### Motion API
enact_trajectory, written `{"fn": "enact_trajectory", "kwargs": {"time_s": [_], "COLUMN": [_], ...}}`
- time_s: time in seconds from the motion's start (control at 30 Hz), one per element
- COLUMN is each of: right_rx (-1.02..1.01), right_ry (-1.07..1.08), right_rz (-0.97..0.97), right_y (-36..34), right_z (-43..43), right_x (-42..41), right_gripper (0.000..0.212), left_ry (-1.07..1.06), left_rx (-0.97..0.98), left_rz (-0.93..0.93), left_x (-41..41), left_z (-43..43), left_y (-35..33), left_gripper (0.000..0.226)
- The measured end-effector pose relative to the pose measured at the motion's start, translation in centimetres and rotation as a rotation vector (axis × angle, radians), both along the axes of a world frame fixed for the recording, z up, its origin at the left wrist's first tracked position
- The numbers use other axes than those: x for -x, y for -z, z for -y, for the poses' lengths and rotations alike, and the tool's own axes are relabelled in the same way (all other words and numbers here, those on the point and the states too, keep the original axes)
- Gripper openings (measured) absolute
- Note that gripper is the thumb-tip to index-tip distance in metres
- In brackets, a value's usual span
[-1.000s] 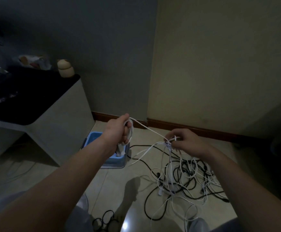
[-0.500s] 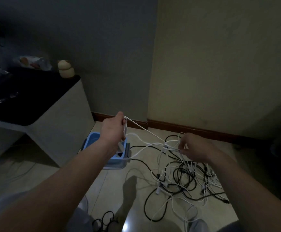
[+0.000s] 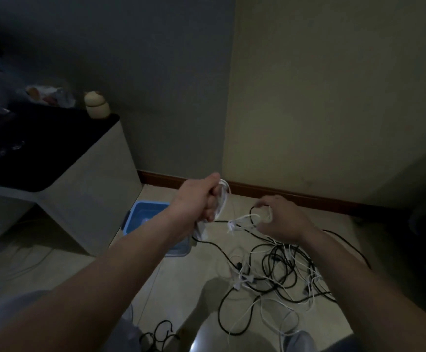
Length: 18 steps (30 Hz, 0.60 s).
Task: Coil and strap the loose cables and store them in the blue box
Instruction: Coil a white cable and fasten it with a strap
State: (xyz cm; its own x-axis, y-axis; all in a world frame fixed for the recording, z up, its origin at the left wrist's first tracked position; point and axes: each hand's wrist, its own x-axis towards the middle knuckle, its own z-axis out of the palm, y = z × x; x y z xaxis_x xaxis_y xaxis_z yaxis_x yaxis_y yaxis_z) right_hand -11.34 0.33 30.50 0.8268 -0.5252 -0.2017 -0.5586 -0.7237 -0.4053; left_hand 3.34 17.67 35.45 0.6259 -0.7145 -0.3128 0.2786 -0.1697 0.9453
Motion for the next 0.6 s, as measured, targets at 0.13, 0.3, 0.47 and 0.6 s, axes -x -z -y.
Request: {"fn": "enact_trajectory", "kwargs": {"time_s": [0.13,0.3,0.47,0.6], "right_rx": [-0.643,-0.813,-0.813,-0.834], "right_ry": [-0.195,-0.001,0.027,0.009], "right_rz": [0.373,0.545,0.572,0.46], "right_y": [-1.6,-1.9,-2.2,-2.3], "right_z": [-3.5,-3.9,-3.0,-3.8], "right_x": [-1.8,-2.1,-1.9,-1.7], "right_gripper": [0.028,0.026,0.03,0.031], "left_ry": [0.095,0.135,0.187,0.162], "left_rx": [0.057,0.083,0.159,0.336], "left_rz": [-0.058,-0.09,-0.218,-0.483], "left_x": [1.2,-0.1,-0.4,-1.0], "left_z": [0.8,0.6,-0.1,-0.9], "left_y": [-0.1,-0.5,-0.8,-1.4], "left_gripper": [0.048,0.048,0.052,0.043]}}
